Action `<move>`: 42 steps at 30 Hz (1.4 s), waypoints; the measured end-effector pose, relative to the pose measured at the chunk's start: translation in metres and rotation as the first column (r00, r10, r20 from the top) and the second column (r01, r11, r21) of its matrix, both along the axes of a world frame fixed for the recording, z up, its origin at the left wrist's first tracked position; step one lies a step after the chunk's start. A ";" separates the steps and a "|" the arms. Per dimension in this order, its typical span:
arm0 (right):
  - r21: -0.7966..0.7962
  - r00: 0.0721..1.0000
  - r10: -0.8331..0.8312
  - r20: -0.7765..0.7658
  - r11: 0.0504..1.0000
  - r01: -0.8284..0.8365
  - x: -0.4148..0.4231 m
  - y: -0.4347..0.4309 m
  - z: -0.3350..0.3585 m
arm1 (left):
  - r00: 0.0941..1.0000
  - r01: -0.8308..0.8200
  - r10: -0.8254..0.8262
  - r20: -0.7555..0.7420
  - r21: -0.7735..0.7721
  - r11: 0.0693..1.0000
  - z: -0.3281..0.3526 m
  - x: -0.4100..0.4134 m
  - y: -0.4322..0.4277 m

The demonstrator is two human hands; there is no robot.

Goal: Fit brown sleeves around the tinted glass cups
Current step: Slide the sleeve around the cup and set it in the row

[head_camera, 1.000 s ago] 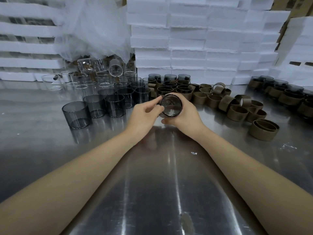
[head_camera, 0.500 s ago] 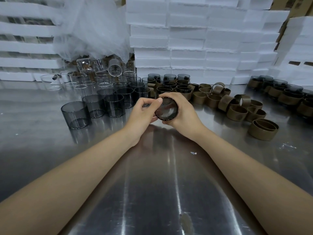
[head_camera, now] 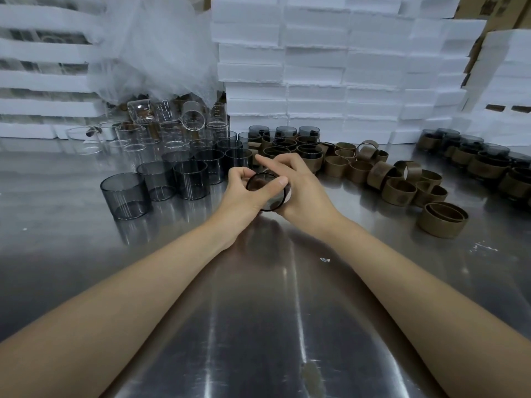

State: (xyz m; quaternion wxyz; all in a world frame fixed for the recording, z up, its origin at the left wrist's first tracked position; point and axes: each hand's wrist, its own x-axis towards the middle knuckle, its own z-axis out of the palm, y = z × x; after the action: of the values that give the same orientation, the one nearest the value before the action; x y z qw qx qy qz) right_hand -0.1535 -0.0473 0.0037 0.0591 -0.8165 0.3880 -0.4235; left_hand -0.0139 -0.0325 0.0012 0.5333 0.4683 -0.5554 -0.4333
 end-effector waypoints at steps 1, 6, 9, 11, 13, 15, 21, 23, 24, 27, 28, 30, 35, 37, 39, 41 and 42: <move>0.018 1.000 0.009 0.006 1.000 -0.009 0.000 0.000 -0.001 | 1.000 -0.004 0.004 0.017 -0.009 1.000 -0.001 0.000 0.000; 0.173 0.999 0.027 0.023 0.984 -0.030 0.000 0.000 -0.001 | 0.999 0.001 0.001 0.042 -0.046 0.999 -0.005 0.000 -0.003; 0.232 0.998 0.028 0.055 0.972 -0.040 0.001 0.001 0.001 | 0.999 0.008 -0.006 0.039 -0.067 0.998 -0.008 0.001 -0.006; 0.274 0.996 0.029 0.090 0.960 -0.052 0.000 0.001 0.002 | 0.999 0.025 -0.023 0.038 -0.064 0.998 -0.009 0.002 -0.006; 0.314 0.990 0.016 0.137 0.948 -0.059 -0.001 0.000 0.002 | 0.998 0.039 -0.036 0.048 -0.064 0.997 -0.009 0.002 -0.005; 0.348 0.983 0.005 0.186 0.935 -0.071 -0.002 -0.001 0.003 | 0.998 0.042 -0.038 0.046 -0.071 0.997 -0.009 0.001 -0.005; 0.480 0.898 0.029 0.440 0.837 -0.263 -0.015 -0.008 0.000 | 0.995 0.097 -0.094 0.042 -0.069 0.993 -0.008 0.001 -0.003; 0.491 0.876 0.042 0.480 0.815 -0.308 -0.018 -0.011 -0.002 | 0.993 0.104 -0.099 0.065 -0.089 0.991 -0.005 0.001 -0.001; 0.490 0.869 0.052 0.493 0.808 -0.326 -0.018 -0.011 -0.002 | 0.993 0.101 -0.094 0.072 -0.096 0.990 -0.004 0.001 0.000; 0.485 0.856 0.060 0.514 0.803 -0.347 -0.019 -0.012 -0.001 | 0.995 0.095 -0.092 0.034 -0.098 0.991 0.000 0.001 0.003; 0.483 0.857 0.060 0.512 0.804 -0.345 -0.019 -0.012 -0.001 | 0.995 0.101 -0.100 0.007 -0.100 0.990 0.000 0.001 0.004; 0.478 0.868 0.051 0.494 0.818 -0.320 -0.019 -0.011 -0.001 | 0.991 0.115 -0.120 -0.058 -0.087 0.990 0.002 0.001 0.005; 0.444 0.895 0.040 0.444 0.858 -0.258 -0.017 -0.007 0.002 | 0.980 0.074 -0.075 -0.182 -0.015 0.997 0.004 0.002 0.003; 0.412 0.907 0.062 0.416 0.876 -0.249 -0.014 -0.004 0.002 | 0.974 0.049 -0.043 -0.222 0.021 0.999 0.004 0.002 0.001; 0.409 0.874 0.103 0.475 0.854 -0.323 -0.010 -0.003 0.001 | 0.975 0.058 -0.049 -0.215 0.035 0.998 0.004 0.003 -0.001; 0.466 0.786 0.078 0.613 0.767 -0.440 -0.008 -0.003 0.000 | 0.981 0.061 -0.058 -0.183 0.015 0.998 0.003 0.002 -0.002; 0.508 0.737 0.045 0.674 0.695 -0.508 -0.008 -0.003 0.001 | 0.985 0.057 -0.058 -0.164 -0.011 0.998 0.003 0.002 -0.002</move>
State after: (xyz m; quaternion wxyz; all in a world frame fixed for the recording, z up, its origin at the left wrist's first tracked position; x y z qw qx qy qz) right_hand -0.1617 -0.0506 0.0048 0.5356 -0.6067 0.3346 -0.4828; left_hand -0.0118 -0.0346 0.0046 0.5662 0.4130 -0.5242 -0.4839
